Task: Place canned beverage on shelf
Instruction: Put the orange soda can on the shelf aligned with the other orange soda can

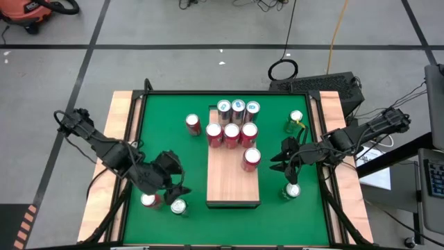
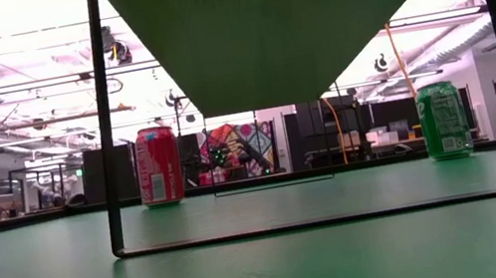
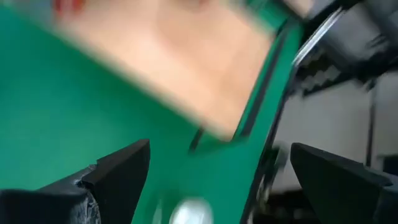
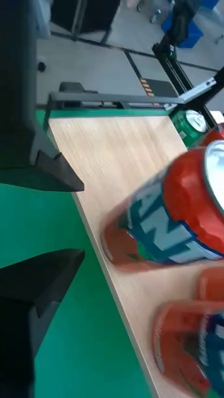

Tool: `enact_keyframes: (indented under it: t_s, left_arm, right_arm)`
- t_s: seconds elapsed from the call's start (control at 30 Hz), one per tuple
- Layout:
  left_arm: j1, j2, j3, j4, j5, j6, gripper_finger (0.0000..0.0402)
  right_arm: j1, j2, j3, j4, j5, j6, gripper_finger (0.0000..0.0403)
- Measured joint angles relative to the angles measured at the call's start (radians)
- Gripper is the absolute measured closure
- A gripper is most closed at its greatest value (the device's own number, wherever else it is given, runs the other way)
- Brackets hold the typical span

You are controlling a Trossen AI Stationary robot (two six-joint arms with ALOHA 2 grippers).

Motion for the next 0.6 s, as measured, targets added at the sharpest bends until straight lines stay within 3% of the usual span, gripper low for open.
enact_keyframes:
  t_s: [0.13,0.3,0.6]
  left_arm:
    - [-0.011,0.000,0.000,-0.232,0.116,-0.253,0.0013]
    - [-0.013,0.002,0.000,-0.479,0.371,-0.515,0.0013]
    - [-0.066,0.004,-0.055,-0.518,0.527,-0.766,0.0013]
  right_arm:
    - [0.000,0.000,0.000,0.000,-0.032,0.002,0.0253]
    - [0.000,0.000,0.000,0.000,-0.032,0.015,0.0253]
    - [0.000,0.000,0.000,-0.004,-0.036,0.015,0.0252]
